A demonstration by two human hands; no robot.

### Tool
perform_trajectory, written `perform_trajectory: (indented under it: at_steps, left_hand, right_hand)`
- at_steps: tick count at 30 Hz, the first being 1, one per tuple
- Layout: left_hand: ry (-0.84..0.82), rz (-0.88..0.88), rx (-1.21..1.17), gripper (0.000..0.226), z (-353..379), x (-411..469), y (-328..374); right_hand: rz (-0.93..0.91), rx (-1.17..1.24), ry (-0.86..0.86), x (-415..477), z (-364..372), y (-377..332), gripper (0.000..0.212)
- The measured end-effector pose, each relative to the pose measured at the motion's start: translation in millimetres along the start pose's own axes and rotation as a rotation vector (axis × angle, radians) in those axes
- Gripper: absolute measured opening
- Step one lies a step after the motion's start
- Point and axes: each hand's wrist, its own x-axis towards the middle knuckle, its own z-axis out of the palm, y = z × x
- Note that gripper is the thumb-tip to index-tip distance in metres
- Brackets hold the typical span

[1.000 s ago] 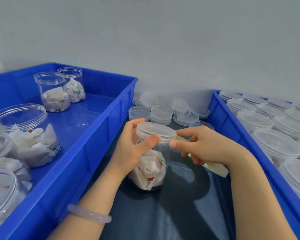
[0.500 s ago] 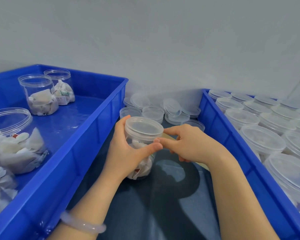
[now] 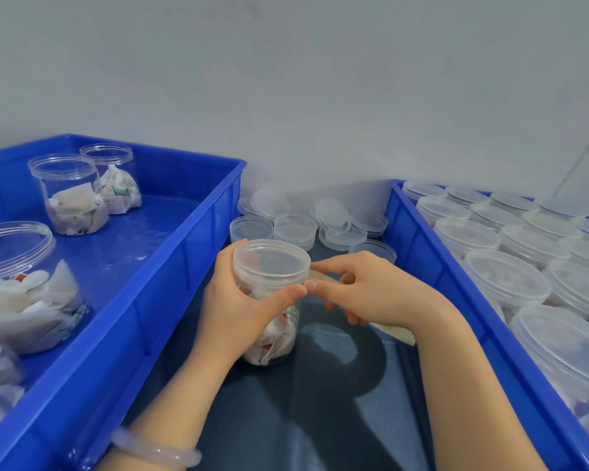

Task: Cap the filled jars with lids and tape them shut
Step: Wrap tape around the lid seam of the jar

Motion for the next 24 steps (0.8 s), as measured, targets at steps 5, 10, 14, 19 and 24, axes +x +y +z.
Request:
perform_trajectory:
  at_steps: [5, 10, 14, 19, 24]
  left_hand:
    - [-0.003, 0.024, -0.011, 0.076, 0.7, 0.1, 0.9]
    - [0.002, 0.024, -0.023, 0.076, 0.5, 0.4, 1.4]
    - [0.002, 0.025, -0.022, 0.075, 0.7, 0.4, 2.4]
    - [0.007, 0.018, -0.021, 0.079, 0.8, 1.0, 3.2]
    - [0.026, -0.003, -0.036, 0.093, 1.8, 0.4, 3.8]
  right_hand:
    - [-0.008, 0.011, -0.004, 1.2, -0.4, 1.6, 0.047]
    - [0.001, 0.007, -0.005, 2.3, 0.1, 1.2, 0.056]
    - [0.002, 0.009, -0.006, 2.7, -0.3, 1.5, 0.058]
    - [-0.004, 0.002, -0.003, 3.4, -0.7, 1.8, 0.056]
    - [0.002, 0.009, 0.012, 3.9, -0.7, 0.9, 0.058]
